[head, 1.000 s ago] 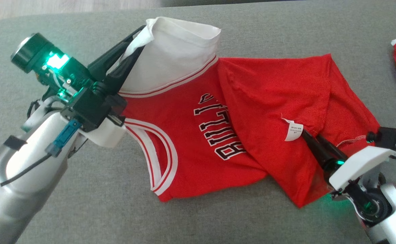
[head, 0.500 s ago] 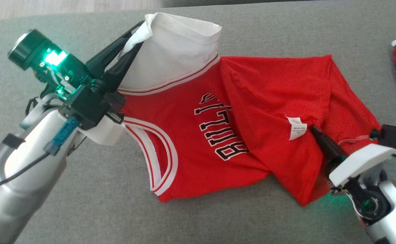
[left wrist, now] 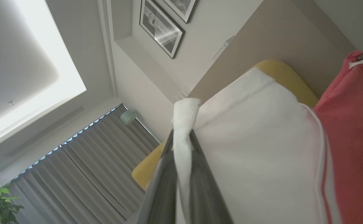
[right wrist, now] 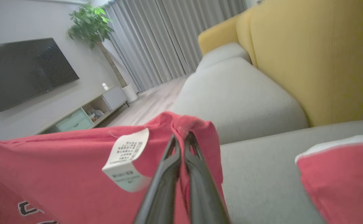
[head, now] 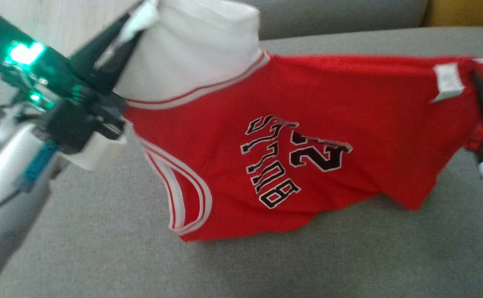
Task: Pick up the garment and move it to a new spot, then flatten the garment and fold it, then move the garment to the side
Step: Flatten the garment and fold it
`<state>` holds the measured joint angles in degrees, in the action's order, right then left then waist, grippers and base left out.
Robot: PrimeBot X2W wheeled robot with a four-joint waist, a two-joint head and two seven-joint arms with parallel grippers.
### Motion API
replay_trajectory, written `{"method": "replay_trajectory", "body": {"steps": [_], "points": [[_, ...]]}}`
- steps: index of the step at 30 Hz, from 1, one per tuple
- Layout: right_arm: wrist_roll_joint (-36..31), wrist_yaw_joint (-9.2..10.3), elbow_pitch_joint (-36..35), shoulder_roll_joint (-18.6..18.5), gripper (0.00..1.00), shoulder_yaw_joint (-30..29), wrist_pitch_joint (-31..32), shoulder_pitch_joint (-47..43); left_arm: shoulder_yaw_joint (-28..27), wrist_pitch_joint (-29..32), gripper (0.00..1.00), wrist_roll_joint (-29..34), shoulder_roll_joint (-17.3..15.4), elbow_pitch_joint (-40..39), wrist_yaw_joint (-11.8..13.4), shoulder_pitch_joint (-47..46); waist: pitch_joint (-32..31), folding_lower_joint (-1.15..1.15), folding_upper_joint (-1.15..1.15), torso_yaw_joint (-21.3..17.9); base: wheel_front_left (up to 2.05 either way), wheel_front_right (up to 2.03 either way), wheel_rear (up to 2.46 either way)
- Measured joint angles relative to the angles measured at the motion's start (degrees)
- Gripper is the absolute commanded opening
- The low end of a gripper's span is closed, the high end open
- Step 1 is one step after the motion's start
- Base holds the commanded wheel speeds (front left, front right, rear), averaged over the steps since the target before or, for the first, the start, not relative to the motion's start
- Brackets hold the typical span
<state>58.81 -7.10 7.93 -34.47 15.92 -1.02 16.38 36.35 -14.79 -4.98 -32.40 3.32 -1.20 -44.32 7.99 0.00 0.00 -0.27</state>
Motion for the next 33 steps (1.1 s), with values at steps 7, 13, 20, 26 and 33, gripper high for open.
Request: {"method": "replay_trajectory", "body": {"steps": [7, 13, 20, 26, 33], "points": [[-2.3, 0.00, -10.0, -5.5, 0.00, -8.6, 2.8, 0.5, -3.5, -0.2, 0.00, -0.1, -4.1, -2.7, -1.4, -3.7, -5.0, -0.01, 0.00, -2.1, 0.00, 0.00, 0.00], [-4.6, 0.00, -14.7, -6.2, 0.00, -14.3, 8.7, 5.4, -3.6, -0.2, 0.00, -0.6, -4.7, -3.8, -4.6, -12.7, -6.1, -0.01, 0.00, -3.9, 0.00, 0.00, 0.00], [-7.9, 0.00, -8.3, -2.3, 0.00, -10.2, 12.0, 19.3, -0.5, -0.2, 0.00, -1.5, -3.7, 5.4, -5.9, -24.4, -1.9, 0.00, 0.00, -4.2, 0.00, 0.00, 0.00], [-14.0, 0.00, 3.0, 2.9, 0.00, -3.2, 10.2, 33.6, 2.5, -0.2, 0.00, -0.1, -1.7, 16.7, -6.4, -33.9, 4.4, 0.02, 0.00, -4.2, 0.00, 0.00, 0.00], [-21.2, 0.00, 17.2, 7.3, 0.00, -1.3, -3.4, 49.8, -0.1, -0.2, 0.00, 0.0, 1.4, 21.0, -6.4, -45.4, 12.7, 0.03, 0.00, -3.4, 0.00, 0.00, 0.00]]}}
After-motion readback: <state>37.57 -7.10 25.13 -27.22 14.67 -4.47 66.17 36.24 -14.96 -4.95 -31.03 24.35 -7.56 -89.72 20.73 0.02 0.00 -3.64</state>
